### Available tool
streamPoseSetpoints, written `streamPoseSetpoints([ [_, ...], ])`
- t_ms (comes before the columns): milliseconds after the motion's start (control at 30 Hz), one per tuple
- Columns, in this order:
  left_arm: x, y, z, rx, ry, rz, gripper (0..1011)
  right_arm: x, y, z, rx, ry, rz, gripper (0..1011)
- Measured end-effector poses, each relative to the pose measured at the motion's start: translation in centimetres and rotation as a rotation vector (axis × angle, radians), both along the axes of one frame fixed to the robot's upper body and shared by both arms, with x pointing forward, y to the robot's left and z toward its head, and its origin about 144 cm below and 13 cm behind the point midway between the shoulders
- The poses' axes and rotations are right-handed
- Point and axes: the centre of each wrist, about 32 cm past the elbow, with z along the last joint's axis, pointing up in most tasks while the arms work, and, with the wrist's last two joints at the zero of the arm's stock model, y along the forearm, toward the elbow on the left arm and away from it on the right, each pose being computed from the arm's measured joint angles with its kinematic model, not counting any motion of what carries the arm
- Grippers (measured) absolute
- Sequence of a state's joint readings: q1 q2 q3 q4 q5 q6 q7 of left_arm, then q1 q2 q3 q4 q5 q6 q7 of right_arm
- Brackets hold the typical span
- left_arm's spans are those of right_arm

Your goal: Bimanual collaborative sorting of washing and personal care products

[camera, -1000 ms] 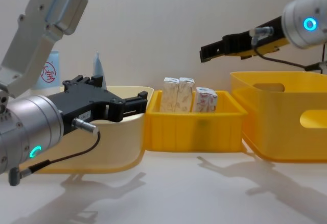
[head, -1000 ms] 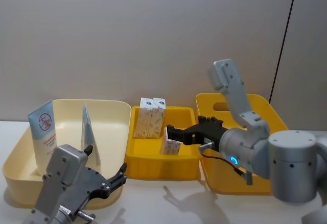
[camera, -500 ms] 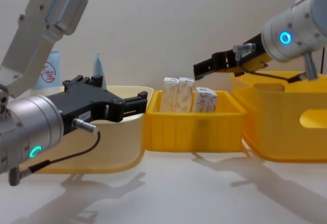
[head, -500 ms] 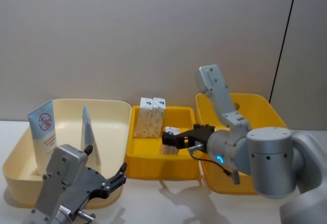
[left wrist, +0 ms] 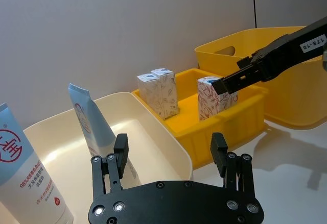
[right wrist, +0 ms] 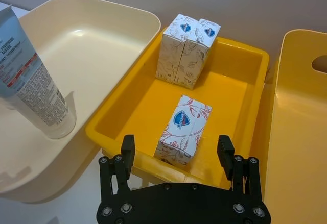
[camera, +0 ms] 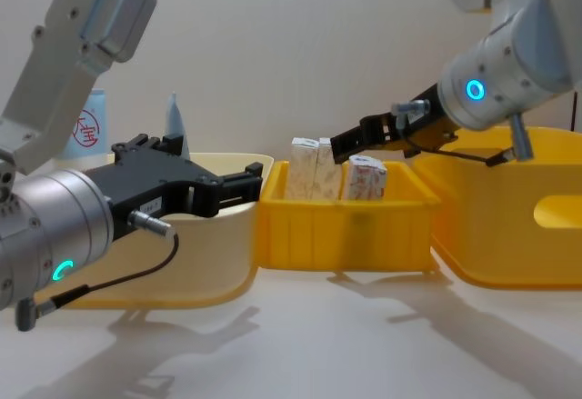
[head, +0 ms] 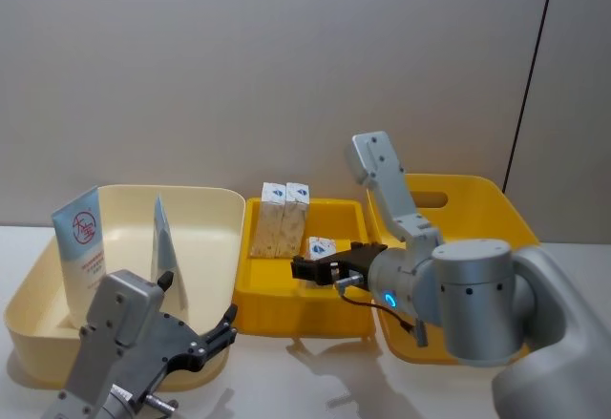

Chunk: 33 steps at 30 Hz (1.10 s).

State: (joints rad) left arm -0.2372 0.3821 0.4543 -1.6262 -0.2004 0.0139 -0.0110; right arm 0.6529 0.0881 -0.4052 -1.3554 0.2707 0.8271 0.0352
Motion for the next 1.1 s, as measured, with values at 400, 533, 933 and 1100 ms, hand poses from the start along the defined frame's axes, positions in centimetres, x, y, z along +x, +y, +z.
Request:
streamPoseSetpoints([
  [400, 0.0, 0.0, 0.0, 0.000, 0.000, 0.000, 1003, 1.0, 0.7, -0.6, -0.014, 0.018, -0.023, 1001],
  [533, 0.0, 0.0, 0.0, 0.000, 0.000, 0.000, 1003, 1.2, 0.7, -0.8, -0.016, 0.022, -0.027, 1001],
  [933, 0.0, 0.0, 0.0, 0.000, 0.000, 0.000, 1003, 1.8, 0.9, -1.4, -0.019, 0.026, -0.037, 1001],
  [1100, 0.0, 0.0, 0.0, 0.000, 0.000, 0.000, 1003, 2.1, 1.1, -1.5, -0.017, 0.026, -0.038, 1001],
])
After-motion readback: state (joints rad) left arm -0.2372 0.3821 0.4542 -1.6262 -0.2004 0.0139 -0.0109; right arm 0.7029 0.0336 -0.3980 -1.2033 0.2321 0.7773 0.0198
